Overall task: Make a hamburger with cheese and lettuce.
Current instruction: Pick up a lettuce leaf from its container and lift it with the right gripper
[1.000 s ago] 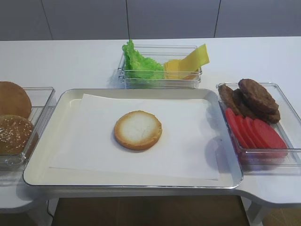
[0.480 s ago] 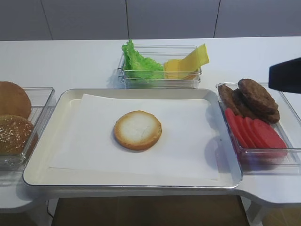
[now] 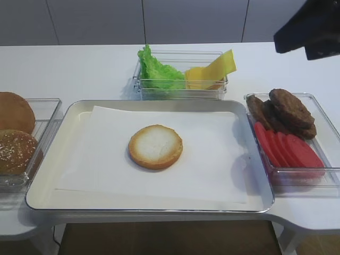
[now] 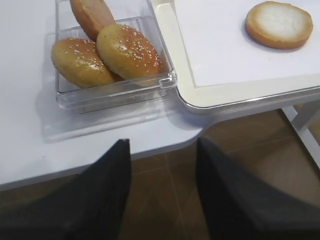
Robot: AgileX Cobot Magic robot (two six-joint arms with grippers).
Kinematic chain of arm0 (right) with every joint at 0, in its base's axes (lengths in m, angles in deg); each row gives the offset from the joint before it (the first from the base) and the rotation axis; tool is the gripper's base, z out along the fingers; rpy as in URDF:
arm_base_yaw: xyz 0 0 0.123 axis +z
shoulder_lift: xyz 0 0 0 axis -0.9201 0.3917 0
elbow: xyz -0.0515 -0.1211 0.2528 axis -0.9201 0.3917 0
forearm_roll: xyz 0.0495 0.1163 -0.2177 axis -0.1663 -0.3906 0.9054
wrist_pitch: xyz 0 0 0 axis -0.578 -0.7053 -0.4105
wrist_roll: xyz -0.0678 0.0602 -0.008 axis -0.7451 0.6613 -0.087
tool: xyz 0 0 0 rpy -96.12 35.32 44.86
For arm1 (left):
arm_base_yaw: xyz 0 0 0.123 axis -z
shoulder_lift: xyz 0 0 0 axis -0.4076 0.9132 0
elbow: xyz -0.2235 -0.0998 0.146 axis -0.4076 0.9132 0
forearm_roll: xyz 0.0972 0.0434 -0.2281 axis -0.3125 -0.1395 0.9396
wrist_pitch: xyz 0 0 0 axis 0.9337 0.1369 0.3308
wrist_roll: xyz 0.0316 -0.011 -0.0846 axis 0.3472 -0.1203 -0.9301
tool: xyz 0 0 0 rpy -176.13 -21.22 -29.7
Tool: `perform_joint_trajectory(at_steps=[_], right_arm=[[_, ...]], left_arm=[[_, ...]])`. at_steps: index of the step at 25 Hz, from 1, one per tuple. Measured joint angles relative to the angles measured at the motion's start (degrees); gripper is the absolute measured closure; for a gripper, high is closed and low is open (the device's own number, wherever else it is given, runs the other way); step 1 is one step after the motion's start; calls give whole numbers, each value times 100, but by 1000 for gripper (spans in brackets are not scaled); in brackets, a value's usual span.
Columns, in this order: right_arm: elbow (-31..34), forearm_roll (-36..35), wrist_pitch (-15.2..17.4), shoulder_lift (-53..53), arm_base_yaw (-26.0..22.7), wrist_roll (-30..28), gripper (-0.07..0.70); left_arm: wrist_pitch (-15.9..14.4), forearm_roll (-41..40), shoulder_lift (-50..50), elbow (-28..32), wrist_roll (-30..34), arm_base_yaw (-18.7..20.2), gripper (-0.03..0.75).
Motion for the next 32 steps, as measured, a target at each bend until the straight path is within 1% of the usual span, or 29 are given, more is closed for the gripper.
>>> perform_joint_trajectory(at_steps=[2, 4, 6, 9, 11, 13, 15, 18, 21, 26, 29, 32], right_arm=[[-399, 212, 181, 415, 0, 218, 157], [-839, 511, 322, 777, 118, 523, 157], [-1258, 1115, 441, 1178, 473, 970, 157], [-1900, 2074, 656, 1791, 1185, 1838, 157], [-2364, 2419, 824, 2213, 1549, 2216, 157], [-2809, 2569, 974, 2682, 1784, 2489, 157], [-3305, 2647, 1112, 3111, 1880, 2746, 157], [-4034, 2754, 1227, 3755, 2003, 3035, 157], [-4862, 2807, 1252, 4392, 2100, 3227, 157], [-6249, 2807, 1255, 5337, 2124, 3540, 157], [-6792, 2807, 1265, 5710, 2124, 3714, 157], [-7094, 2796, 1265, 5995, 2124, 3812, 157]], left_arm=[[0, 0, 0, 0, 0, 0, 391], [0, 0, 0, 0, 0, 0, 391], [0, 0, 0, 0, 0, 0, 391], [0, 0, 0, 0, 0, 0, 391], [0, 0, 0, 0, 0, 0, 391], [0, 0, 0, 0, 0, 0, 391], [0, 0, 0, 0, 0, 0, 391], [0, 0, 0, 0, 0, 0, 391], [0, 0, 0, 0, 0, 0, 391], [0, 0, 0, 0, 0, 0, 391], [0, 0, 0, 0, 0, 0, 391], [0, 0, 0, 0, 0, 0, 391]])
